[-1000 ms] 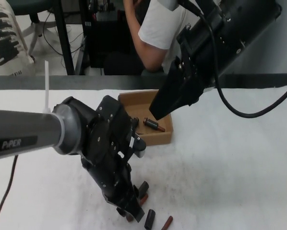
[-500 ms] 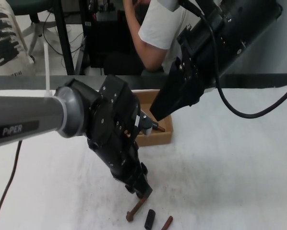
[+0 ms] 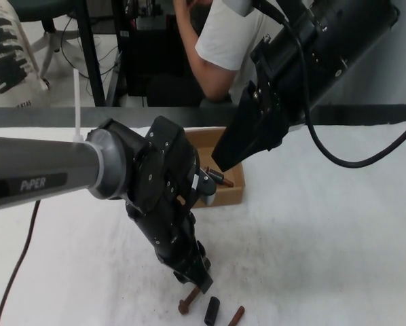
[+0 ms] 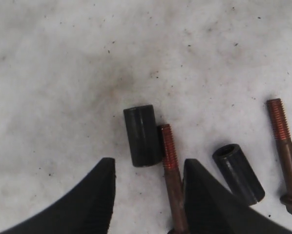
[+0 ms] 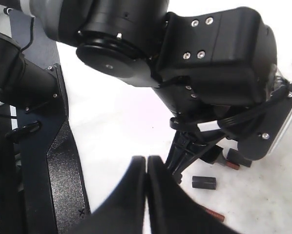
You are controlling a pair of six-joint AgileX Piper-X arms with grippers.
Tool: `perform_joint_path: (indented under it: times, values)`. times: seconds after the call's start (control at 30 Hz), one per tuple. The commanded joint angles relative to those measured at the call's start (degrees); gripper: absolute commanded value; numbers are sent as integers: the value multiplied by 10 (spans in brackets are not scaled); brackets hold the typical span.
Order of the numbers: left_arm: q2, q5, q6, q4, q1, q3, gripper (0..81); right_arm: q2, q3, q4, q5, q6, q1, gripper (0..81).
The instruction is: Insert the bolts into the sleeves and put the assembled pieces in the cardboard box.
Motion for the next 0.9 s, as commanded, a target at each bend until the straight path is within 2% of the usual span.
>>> perform_joint_path:
  times: [0.0, 0.87]
  values:
    - [0, -1, 4, 2, -2, -5, 412, -5, 0, 6, -4, 1, 1, 8]
    - [29, -1, 14, -5, -2, -5, 412, -5, 0, 12, -24, 1, 1, 8]
